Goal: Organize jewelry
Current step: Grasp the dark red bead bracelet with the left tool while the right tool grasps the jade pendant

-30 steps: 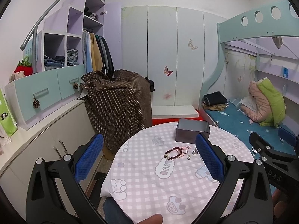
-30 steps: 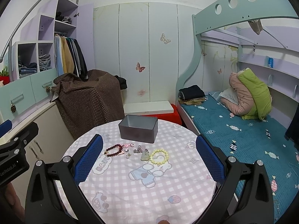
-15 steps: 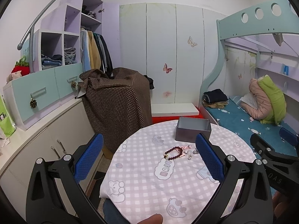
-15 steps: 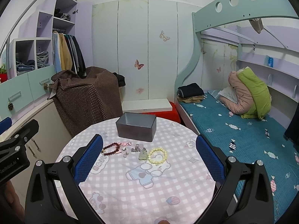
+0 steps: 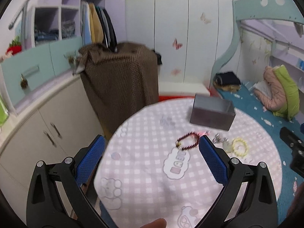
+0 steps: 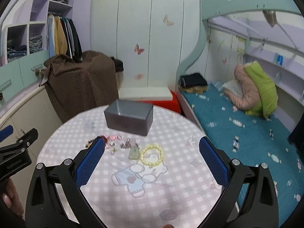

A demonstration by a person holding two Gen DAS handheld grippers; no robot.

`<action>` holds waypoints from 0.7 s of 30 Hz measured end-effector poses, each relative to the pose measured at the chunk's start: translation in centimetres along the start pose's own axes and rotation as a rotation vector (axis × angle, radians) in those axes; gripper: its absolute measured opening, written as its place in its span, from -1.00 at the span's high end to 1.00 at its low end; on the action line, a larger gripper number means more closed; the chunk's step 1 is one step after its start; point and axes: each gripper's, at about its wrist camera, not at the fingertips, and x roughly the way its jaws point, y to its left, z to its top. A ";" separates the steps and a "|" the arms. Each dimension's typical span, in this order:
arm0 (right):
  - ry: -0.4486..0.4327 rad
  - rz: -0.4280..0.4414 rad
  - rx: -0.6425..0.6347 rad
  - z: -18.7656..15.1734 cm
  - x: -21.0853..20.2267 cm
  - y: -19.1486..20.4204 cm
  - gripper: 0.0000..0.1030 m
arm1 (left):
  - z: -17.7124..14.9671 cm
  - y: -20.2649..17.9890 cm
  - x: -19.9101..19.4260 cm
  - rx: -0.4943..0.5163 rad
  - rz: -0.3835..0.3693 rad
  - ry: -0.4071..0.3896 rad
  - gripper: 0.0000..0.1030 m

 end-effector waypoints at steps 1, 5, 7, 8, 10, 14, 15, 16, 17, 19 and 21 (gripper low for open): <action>0.019 0.001 0.002 -0.2 0.6 -0.1 -0.86 | -0.2 -0.1 1.1 0.003 -0.002 0.021 -0.91; 0.094 0.005 0.011 -0.8 3.1 -0.4 -0.85 | -0.5 -1.0 5.1 0.039 0.003 0.084 -0.91; 0.120 0.003 0.006 -1.0 4.2 -0.4 -0.85 | -0.5 -1.6 7.1 0.057 0.006 0.112 -0.91; 0.128 0.001 0.007 -1.0 4.6 -0.4 -0.85 | -0.5 -2.0 8.1 0.063 0.007 0.124 -0.91; 0.151 -0.002 0.017 -1.0 5.6 -0.7 -0.85 | -0.4 -2.6 10.7 0.079 0.010 0.159 -0.91; 0.193 -0.011 0.020 -0.9 7.4 -1.3 -0.85 | -0.6 -3.6 15.0 0.107 0.014 0.222 -0.90; 0.208 -0.008 0.023 -1.0 7.9 -1.5 -0.85 | -0.7 -3.8 16.1 0.113 0.012 0.240 -0.90; 0.216 -0.007 0.023 -1.1 8.2 -1.6 -0.85 | -0.8 -3.9 16.8 0.117 0.012 0.252 -0.90; 0.228 -0.009 0.021 -1.2 8.7 -1.7 -0.85 | -1.1 -4.1 18.0 0.123 0.013 0.273 -0.90; 0.256 -0.005 0.015 -1.4 9.7 -1.7 -0.85 | -1.6 -4.4 19.4 0.132 0.005 0.305 -0.90; 0.276 0.011 0.008 -1.7 10.7 -1.6 -0.85 | -2.3 -4.8 20.7 0.145 -0.001 0.340 -0.90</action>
